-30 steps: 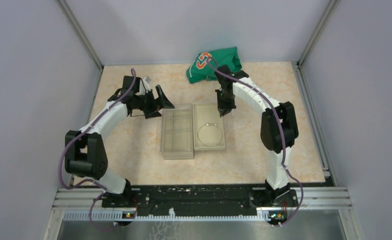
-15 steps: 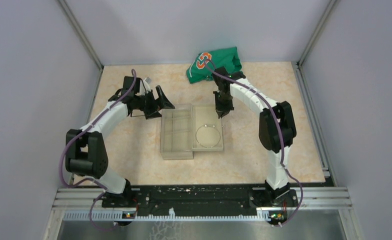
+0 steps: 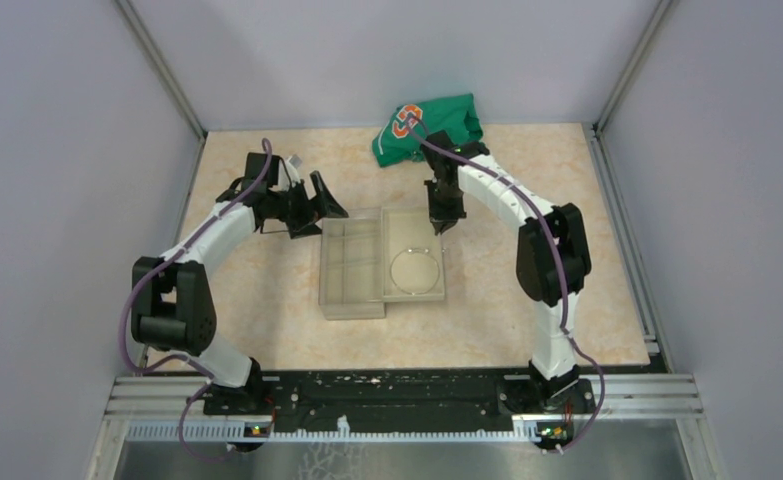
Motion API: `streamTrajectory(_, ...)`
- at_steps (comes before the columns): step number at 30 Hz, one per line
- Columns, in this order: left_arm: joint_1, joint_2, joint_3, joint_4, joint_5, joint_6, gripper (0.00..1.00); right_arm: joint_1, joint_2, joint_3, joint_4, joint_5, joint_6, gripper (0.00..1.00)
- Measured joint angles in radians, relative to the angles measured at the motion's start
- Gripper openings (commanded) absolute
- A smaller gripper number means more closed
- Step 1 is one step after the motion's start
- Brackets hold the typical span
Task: Organize the mixed jewelry
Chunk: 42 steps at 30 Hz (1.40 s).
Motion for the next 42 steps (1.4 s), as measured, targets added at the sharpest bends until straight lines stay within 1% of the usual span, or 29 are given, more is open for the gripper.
streamTrajectory(10, 0.006, 0.005, 0.000, 0.000, -0.003, 0.000, 0.98, 0.000, 0.000, 0.081, -0.053, -0.037, -0.011, 0.00)
streamTrajectory(17, 0.006, 0.006, 0.000, 0.001, -0.003, 0.000, 0.98, 0.000, 0.003, 0.089, -0.066, -0.055, -0.048, 0.00)
streamTrajectory(27, 0.006, 0.014, 0.000, 0.007, -0.002, -0.001, 0.98, 0.000, 0.058, 0.101, -0.073, -0.079, -0.072, 0.00)
streamTrajectory(42, 0.008, 0.032, 0.002, 0.010, 0.005, 0.001, 0.98, 0.000, 0.059, 0.102, -0.077, -0.054, -0.123, 0.00)
